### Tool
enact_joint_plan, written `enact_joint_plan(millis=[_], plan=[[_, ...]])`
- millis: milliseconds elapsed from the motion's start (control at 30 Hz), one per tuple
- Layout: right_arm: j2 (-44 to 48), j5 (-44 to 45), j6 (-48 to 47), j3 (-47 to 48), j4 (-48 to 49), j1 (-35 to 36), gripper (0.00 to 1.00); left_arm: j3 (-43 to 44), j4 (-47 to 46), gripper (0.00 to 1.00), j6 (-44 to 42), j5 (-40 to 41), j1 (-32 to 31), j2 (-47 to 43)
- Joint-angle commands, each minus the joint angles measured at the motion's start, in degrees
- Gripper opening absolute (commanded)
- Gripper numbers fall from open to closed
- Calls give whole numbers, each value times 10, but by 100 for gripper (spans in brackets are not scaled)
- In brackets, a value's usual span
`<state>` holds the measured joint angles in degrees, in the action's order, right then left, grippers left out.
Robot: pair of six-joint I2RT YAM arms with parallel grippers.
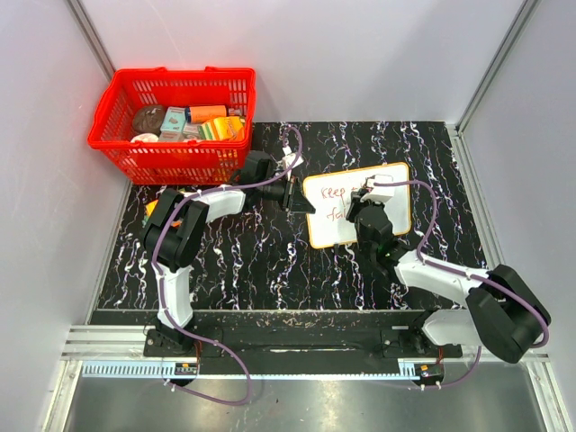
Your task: Write a sentence on the whiteboard
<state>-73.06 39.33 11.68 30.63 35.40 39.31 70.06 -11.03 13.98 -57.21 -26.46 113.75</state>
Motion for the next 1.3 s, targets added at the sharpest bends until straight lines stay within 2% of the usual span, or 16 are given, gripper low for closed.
enact_joint_plan(millis=[0, 233, 533, 1267], plan=[[-8, -9, 0, 15, 30, -9, 0, -19, 62, 0, -86, 58, -16, 34], [-4, -11, 8, 10, 20, -11, 0, -19, 62, 0, -86, 56, -17, 34], [89, -19, 19, -18, -17, -11, 0, -19, 62, 0, -86, 58, -16, 34], [60, -26, 38, -46, -9, -11, 0, -19, 62, 0, -86, 58, -16, 34]])
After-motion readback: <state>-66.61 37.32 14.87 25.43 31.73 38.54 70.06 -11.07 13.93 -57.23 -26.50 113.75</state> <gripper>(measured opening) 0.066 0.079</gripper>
